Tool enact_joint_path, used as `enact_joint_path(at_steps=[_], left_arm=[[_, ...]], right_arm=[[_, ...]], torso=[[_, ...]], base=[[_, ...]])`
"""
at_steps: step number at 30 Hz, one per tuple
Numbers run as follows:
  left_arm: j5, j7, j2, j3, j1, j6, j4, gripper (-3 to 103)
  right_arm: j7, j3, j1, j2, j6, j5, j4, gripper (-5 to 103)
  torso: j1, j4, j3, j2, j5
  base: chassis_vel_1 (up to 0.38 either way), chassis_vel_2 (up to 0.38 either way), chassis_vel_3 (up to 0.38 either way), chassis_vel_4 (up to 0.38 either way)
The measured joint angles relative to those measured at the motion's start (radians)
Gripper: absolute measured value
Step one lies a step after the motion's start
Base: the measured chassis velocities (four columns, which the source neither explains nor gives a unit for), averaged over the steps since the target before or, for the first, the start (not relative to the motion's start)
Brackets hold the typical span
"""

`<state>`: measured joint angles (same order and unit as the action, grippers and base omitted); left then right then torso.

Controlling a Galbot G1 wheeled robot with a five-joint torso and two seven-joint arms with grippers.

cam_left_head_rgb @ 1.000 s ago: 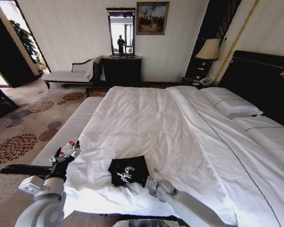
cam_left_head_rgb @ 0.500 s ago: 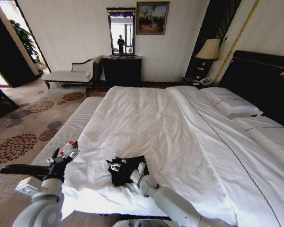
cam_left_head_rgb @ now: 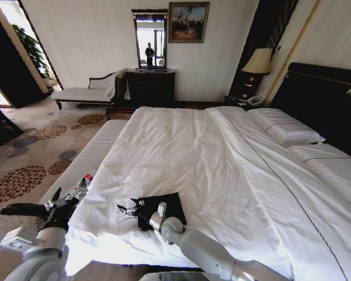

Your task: Fold the clothes on the bed.

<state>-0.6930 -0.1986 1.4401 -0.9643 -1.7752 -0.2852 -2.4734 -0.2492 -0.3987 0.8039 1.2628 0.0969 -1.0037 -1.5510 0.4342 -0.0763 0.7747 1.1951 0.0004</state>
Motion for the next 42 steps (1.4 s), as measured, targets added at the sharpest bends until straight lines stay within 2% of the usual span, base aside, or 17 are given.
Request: enact_joint_path(at_steps=[2, 4, 5, 7, 8, 11, 13, 14, 16, 19, 20, 23, 28, 32, 33, 37, 42], left_arm=[[0.015, 0.000, -0.002, 0.017, 0.003, -0.007, 0.025, 100], [0.018, 0.000, -0.003, 0.021, 0.001, -0.013, 0.031, 100], [0.037, -0.010, -0.007, 0.034, -0.007, -0.031, 0.050, 100], [0.088, -0.013, -0.014, 0.046, -0.017, -0.033, 0.066, 100], [0.088, -0.013, -0.014, 0.046, -0.017, -0.033, 0.066, 100], [0.170, 0.008, -0.026, 0.068, -0.036, 0.029, 0.086, 100], [0.229, 0.045, -0.029, 0.089, -0.046, 0.091, 0.095, 100], [0.229, 0.045, -0.029, 0.089, -0.046, 0.091, 0.095, 100], [0.238, 0.049, -0.025, 0.101, -0.046, 0.108, 0.091, 100], [0.256, 0.057, -0.015, 0.128, -0.053, 0.117, 0.062, 100], [0.256, 0.057, -0.015, 0.128, -0.053, 0.117, 0.062, 100], [0.285, 0.096, -0.015, 0.155, -0.075, 0.118, 0.033, 100], [0.275, 0.135, -0.035, 0.199, -0.071, 0.120, 0.006, 100], [0.228, 0.156, -0.080, 0.208, -0.054, 0.116, -0.014, 100], [0.186, 0.168, -0.118, 0.204, -0.054, 0.114, -0.024, 100], [0.134, 0.188, -0.179, 0.181, -0.051, 0.113, -0.027, 100], [0.147, 0.199, -0.193, 0.170, -0.063, 0.114, -0.028, 100]], right_arm=[[-0.015, 0.148, -0.006, -0.058, 0.012, -0.005, -0.023, 100], [-0.009, 0.176, -0.006, -0.073, 0.016, -0.004, -0.025, 100], [0.060, 0.288, 0.024, -0.147, 0.034, 0.024, -0.042, 100], [0.183, 0.425, 0.109, -0.212, 0.039, 0.128, -0.086, 100], [0.183, 0.425, 0.109, -0.212, 0.039, 0.128, -0.086, 100], [0.272, 0.587, 0.258, -0.248, 0.087, 0.274, -0.176, 100], [0.306, 0.755, 0.454, -0.225, 0.081, 0.389, -0.288, 100], [0.306, 0.755, 0.454, -0.225, 0.081, 0.389, -0.288, 100], [0.314, 0.842, 0.565, -0.184, 0.075, 0.459, -0.354, 100], [0.324, 0.997, 0.764, -0.044, 0.071, 0.642, -0.507, 100], [0.324, 0.997, 0.764, -0.044, 0.071, 0.642, -0.507, 100], [0.337, 1.078, 0.909, 0.033, 0.056, 0.743, -0.642, 100], [0.349, 1.125, 0.999, 0.060, 0.044, 0.789, -0.751, 100], [0.354, 1.136, 1.023, 0.061, 0.028, 0.762, -0.788, 100], [0.342, 1.134, 1.030, 0.059, 0.031, 0.748, -0.794, 100], [0.323, 1.115, 1.030, 0.062, 0.049, 0.732, -0.796, 100], [0.312, 1.092, 1.029, 0.063, 0.049, 0.723, -0.795, 100]], torso=[[0.000, 0.0001, 0.000, 0.000, 0.0000], [0.000, 0.0001, 0.000, 0.000, -0.0003], [0.000, 0.0005, 0.000, 0.000, -0.0003], [0.000, -0.0006, 0.000, 0.000, -0.0002], [0.000, -0.0006, 0.000, 0.000, -0.0002], [0.000, -0.0007, 0.000, 0.000, 0.0002], [0.000, 0.0000, 0.000, 0.000, -0.0001], [0.000, 0.0000, 0.000, 0.000, -0.0001], [0.000, -0.0008, 0.000, 0.000, -0.0001], [0.000, 0.0000, 0.000, 0.000, -0.0001], [0.000, 0.0000, 0.000, 0.000, -0.0001], [0.000, -0.0003, 0.000, 0.000, -0.0002], [0.000, 0.0001, 0.000, 0.000, -0.0005], [0.000, 0.0000, 0.000, 0.000, -0.0006], [0.000, 0.0000, 0.000, 0.000, -0.0003], [0.000, -0.0001, 0.000, 0.000, -0.0004], [0.000, 0.0002, 0.000, 0.000, -0.0006]], base=[[0.000, 0.000, 0.000, 0.000], [0.000, 0.000, 0.000, 0.000], [0.000, 0.000, 0.000, 0.000], [0.000, 0.000, 0.000, 0.000], [0.000, 0.000, 0.000, 0.000], [0.000, 0.000, 0.000, 0.000], [0.000, 0.000, 0.000, 0.000], [0.000, 0.000, 0.000, 0.000], [0.000, 0.000, 0.000, 0.000], [0.000, 0.000, 0.000, 0.000], [0.000, 0.000, 0.000, 0.000], [0.000, 0.000, 0.000, 0.000], [0.000, 0.000, 0.000, 0.000], [0.000, 0.000, 0.000, 0.000], [0.000, 0.000, 0.000, 0.000], [0.000, 0.000, 0.000, 0.000], [0.000, 0.000, 0.000, 0.000]])
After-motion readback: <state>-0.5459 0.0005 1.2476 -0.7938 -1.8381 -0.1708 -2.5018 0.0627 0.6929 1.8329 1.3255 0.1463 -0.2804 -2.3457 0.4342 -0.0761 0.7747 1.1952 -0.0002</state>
